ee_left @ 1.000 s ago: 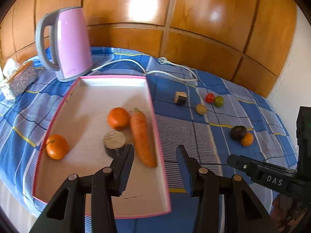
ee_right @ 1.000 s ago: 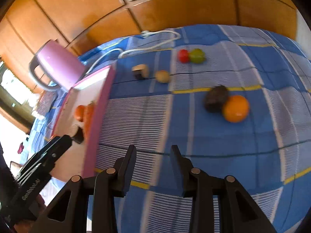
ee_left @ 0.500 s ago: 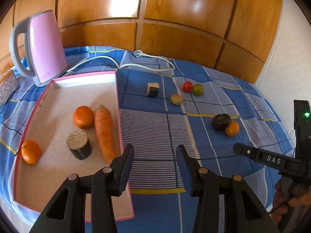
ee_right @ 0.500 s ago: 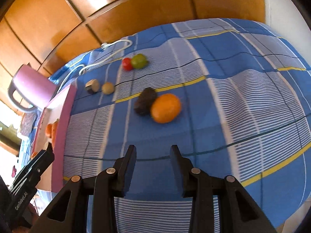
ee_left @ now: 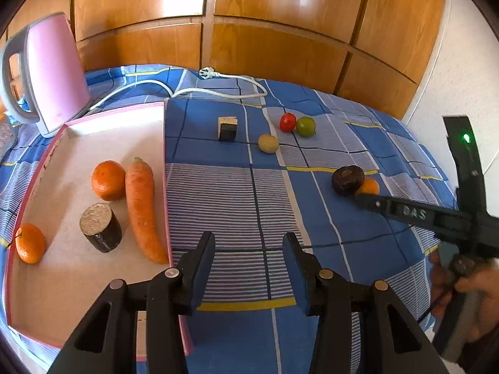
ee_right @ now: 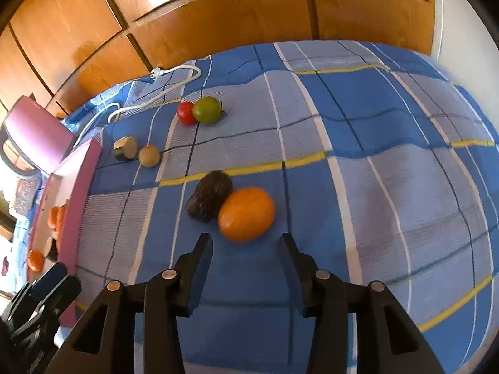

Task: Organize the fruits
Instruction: 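Grasp the orange beside the avocado with the right gripper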

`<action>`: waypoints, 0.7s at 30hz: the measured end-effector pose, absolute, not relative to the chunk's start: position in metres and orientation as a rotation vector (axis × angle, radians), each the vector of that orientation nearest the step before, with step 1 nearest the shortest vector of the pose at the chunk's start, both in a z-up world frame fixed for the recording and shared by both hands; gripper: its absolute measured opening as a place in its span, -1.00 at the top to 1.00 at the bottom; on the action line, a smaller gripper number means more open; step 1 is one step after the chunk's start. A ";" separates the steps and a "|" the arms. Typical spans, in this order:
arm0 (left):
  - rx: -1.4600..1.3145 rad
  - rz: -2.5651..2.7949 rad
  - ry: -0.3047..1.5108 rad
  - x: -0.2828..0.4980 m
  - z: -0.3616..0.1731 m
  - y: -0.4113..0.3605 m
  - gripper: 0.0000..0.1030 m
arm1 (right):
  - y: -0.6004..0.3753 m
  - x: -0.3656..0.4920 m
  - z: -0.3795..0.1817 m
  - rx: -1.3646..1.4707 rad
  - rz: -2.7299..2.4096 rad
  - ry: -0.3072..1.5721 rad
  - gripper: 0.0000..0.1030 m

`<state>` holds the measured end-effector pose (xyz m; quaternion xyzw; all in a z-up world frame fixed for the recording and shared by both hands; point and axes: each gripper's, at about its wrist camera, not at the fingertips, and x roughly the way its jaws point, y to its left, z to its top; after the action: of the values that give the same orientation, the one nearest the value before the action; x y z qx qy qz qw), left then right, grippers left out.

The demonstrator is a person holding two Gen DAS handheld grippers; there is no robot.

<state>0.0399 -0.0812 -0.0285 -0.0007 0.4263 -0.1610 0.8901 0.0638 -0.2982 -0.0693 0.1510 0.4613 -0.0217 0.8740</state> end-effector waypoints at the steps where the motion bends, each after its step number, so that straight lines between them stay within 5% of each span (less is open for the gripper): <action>1: 0.000 -0.334 0.888 0.040 -0.029 -0.082 0.11 | -0.298 0.068 -0.069 0.300 -0.045 0.960 0.13; 6: 0.003 -0.335 0.897 0.042 -0.033 -0.082 0.11 | -0.291 0.082 -0.071 0.241 -0.025 0.952 0.16; 7: 0.002 -0.335 0.899 0.043 -0.033 -0.082 0.11 | -0.290 0.083 -0.070 0.234 -0.019 0.948 0.30; 21: 0.000 -0.355 0.922 0.052 -0.037 -0.091 0.11 | -0.280 0.071 -0.070 0.229 0.015 0.947 0.30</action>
<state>0.0519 -0.0912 -0.0373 -0.0001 0.4423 -0.1702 0.8806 0.0711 -0.2800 -0.0701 0.1100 0.4548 0.0070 0.8838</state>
